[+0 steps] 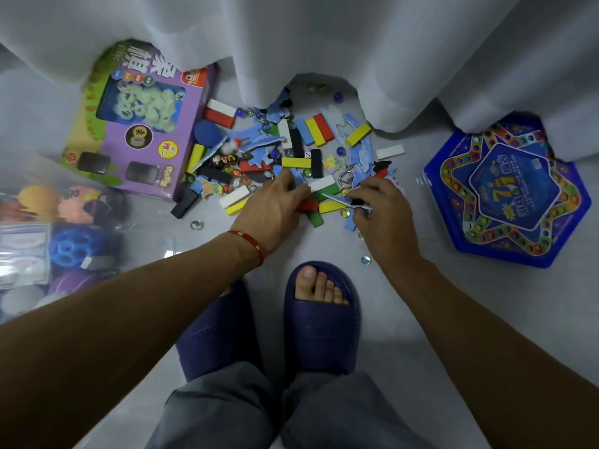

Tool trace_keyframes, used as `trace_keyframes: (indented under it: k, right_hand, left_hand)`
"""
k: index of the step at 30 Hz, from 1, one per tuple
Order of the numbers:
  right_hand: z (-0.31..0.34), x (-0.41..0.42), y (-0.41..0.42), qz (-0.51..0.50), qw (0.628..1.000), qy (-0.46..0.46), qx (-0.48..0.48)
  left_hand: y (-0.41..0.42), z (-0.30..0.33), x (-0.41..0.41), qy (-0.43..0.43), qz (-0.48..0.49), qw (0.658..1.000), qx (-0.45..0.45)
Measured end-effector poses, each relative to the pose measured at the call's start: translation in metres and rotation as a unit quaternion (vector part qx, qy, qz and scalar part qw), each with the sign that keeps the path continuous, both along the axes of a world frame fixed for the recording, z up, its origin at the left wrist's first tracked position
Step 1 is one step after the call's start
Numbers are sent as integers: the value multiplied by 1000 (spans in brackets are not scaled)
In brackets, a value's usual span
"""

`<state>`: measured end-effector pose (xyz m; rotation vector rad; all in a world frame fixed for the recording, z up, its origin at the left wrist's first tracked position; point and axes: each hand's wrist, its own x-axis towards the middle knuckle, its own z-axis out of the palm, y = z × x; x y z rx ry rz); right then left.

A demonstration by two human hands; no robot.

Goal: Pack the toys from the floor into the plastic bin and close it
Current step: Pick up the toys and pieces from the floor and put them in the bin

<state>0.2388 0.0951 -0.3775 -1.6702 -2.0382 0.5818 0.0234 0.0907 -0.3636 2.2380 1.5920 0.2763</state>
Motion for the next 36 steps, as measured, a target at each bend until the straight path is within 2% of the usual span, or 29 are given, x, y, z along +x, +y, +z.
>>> trace_keyframes:
  k: [5, 8, 9, 11, 12, 13, 14, 16, 18, 19, 20, 23, 26, 29, 32, 34, 36]
  right_hand:
    - [12, -2, 3, -24, 999, 33, 16]
    - [26, 2, 3, -121, 988, 92, -14]
    - [30, 5, 3, -164, 975, 141, -51]
    - [42, 9, -1, -243, 921, 275, -132]
    - [48, 12, -4, -275, 889, 326, -165]
    - [53, 16, -9, -296, 868, 353, -187]
    - [57, 20, -15, -305, 857, 363, -201]
    - [66, 23, -32, -279, 859, 368, -218]
    - [77, 12, -48, -231, 879, 343, -236]
    - [84, 2, -53, -213, 890, 319, -248]
    - [89, -9, -57, -196, 900, 294, -258]
    - [100, -37, -58, -130, 917, 234, -296]
    - [109, -43, -53, -74, 923, 184, -331]
    - [118, -38, -53, -25, 924, 153, -350]
    - [119, -31, -52, -8, 918, 159, -363]
    - [114, -18, -53, -17, 930, 183, -317]
    - [102, 6, -64, -61, 949, 158, -267]
  left_hand:
    - [0, -2, -1, -49, 44, 998, -11]
    - [-3, 2, -2, -108, 127, 986, -19]
    - [-5, 5, -2, -132, 157, 978, -26]
    - [-9, 16, -1, -201, 223, 952, -65]
    - [-11, 23, 0, -264, 269, 919, -114]
    - [-13, 32, 2, -347, 318, 865, -175]
    - [-16, 38, 4, -433, 358, 794, -231]
    - [-24, 48, 8, -550, 401, 666, -306]
    - [-33, 53, 16, -607, 418, 569, -366]
    - [-39, 55, 22, -618, 422, 532, -395]
    - [-44, 57, 28, -619, 422, 510, -423]
    - [-55, 59, 43, -624, 366, 473, -502]
    - [-59, 58, 41, -671, 310, 409, -535]
    - [-59, 52, 35, -687, 295, 390, -538]
    - [-58, 47, 30, -678, 281, 410, -542]
    - [-58, 42, 27, -677, 270, 418, -542]
    - [-57, 37, 24, -671, 293, 421, -536]
